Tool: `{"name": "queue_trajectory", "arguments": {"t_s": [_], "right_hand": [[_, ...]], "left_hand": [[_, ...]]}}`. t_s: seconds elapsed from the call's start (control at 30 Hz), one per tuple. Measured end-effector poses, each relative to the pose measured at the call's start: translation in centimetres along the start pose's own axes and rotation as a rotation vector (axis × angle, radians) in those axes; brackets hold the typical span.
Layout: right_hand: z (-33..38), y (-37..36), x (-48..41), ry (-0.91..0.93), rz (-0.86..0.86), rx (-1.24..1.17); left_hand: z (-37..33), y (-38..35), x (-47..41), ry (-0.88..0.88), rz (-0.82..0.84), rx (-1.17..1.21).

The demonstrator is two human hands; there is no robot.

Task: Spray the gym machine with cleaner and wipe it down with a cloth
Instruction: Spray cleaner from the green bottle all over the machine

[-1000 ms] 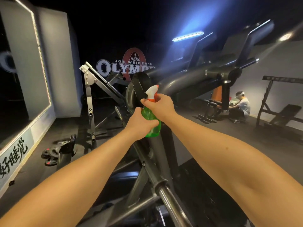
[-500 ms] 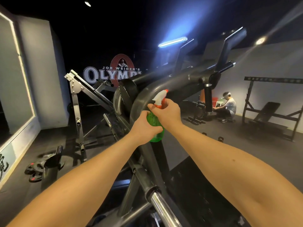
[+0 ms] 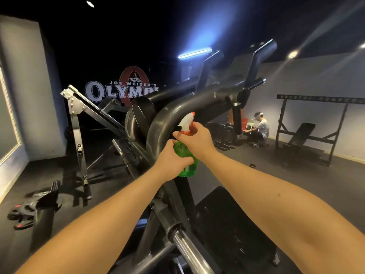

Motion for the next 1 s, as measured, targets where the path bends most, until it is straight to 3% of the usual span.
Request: {"name": "queue_trajectory", "arguments": {"t_s": [0.43,1.0], "right_hand": [[-12.2,-16.0,10.3,-0.193,0.346,0.067],[-24.8,-21.9,17.8,-0.358,0.445,0.254]], "left_hand": [[14.7,3.0,17.4,0.395,0.001,-0.027],[22.1,-0.5,30.7,0.626,0.063,0.039]]}}
Point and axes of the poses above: each hand's wrist, its own x-axis away from the middle knuckle, its own y-axis out of the back of the hand, z = x × y, the point moved 10 cm from there along -x, towards the middle knuckle, and after that the axes turned 15 degrees about -y, right-handed, at the moved point
